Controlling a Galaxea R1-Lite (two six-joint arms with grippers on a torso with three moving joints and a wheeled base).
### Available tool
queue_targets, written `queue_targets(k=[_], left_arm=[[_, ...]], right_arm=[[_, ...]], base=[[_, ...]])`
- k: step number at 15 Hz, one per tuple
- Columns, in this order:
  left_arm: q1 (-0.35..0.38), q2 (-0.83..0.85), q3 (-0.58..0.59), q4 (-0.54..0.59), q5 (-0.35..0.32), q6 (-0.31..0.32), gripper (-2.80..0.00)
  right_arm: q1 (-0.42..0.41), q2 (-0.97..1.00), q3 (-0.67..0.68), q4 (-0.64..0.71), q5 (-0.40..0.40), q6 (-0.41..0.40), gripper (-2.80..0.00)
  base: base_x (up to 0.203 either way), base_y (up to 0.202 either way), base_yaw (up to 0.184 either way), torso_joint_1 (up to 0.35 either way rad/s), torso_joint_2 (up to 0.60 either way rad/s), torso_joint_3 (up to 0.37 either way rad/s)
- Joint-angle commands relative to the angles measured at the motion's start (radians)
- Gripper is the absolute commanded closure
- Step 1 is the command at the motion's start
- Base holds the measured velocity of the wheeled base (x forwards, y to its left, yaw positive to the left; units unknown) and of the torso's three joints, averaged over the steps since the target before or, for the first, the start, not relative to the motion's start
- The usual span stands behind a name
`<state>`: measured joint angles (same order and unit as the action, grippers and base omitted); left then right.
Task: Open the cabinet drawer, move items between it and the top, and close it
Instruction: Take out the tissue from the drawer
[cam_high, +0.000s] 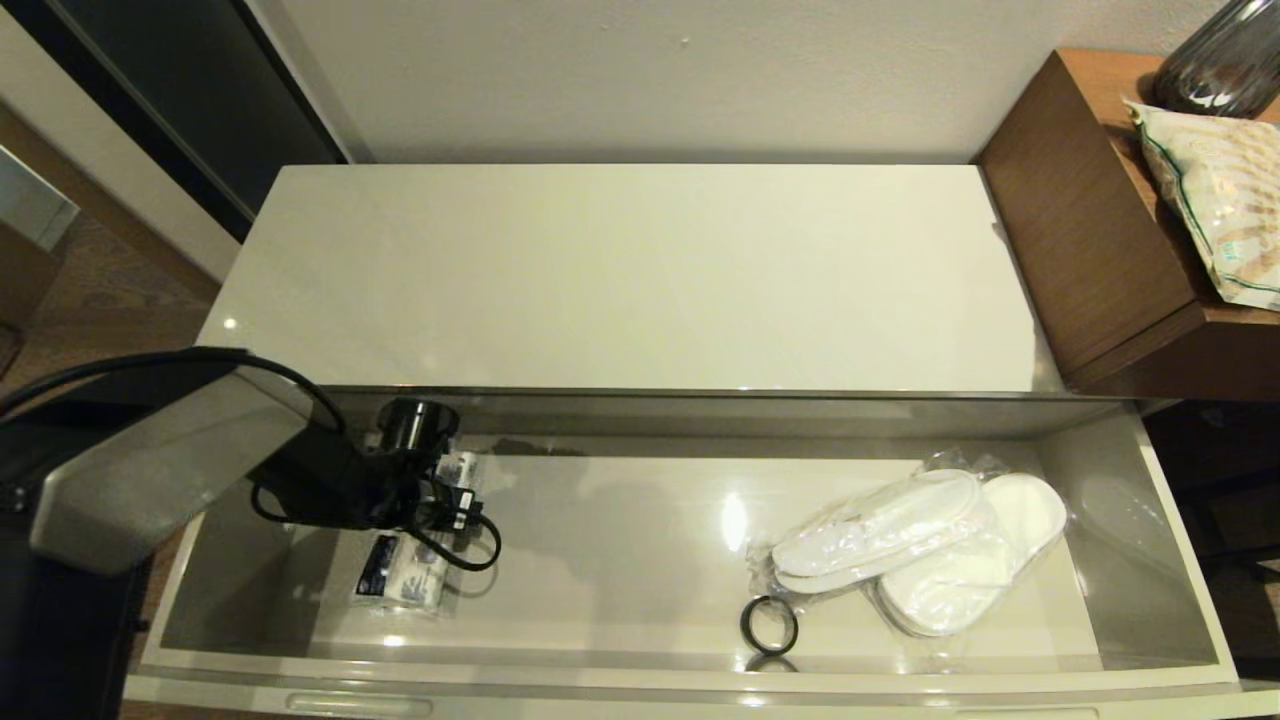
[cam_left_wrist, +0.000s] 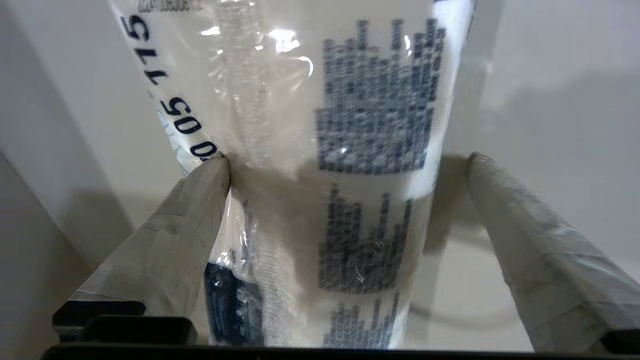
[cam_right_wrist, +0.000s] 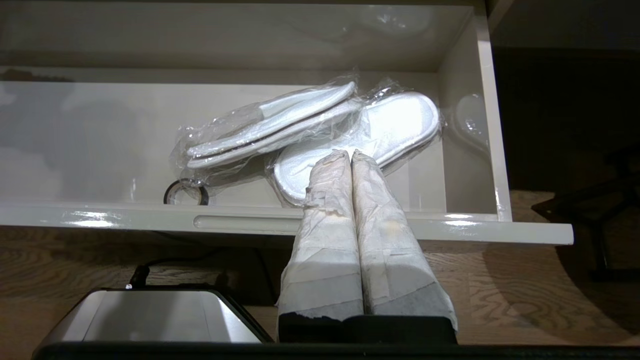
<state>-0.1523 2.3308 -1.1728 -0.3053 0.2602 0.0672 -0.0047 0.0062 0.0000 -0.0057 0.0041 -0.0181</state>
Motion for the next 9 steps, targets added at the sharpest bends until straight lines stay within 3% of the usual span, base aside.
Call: queue_targets(k=[1, 5, 9], left_arm=[[0.008, 0.115, -0.044, -0.086, 0.035, 0.023, -2.80], [0.024, 0.151, -0.134, -0.113, 0.059, 0.088, -2.80], [0.007, 0.070, -0.037, -0.104, 0.083, 0.090, -2.80]], right_arm=[[0.000, 0.001, 0.000, 0.000, 0.000, 0.000, 0.00], [0.000, 0.001, 0.000, 0.000, 0.000, 0.000, 0.00], [0.000, 0.001, 0.000, 0.000, 0.000, 0.000, 0.00]], base=[[0.000, 0.000, 0.000, 0.000, 0.00, 0.000], [0.000, 0.000, 0.000, 0.000, 0.00, 0.000], [0.000, 0.000, 0.000, 0.000, 0.00, 0.000]])
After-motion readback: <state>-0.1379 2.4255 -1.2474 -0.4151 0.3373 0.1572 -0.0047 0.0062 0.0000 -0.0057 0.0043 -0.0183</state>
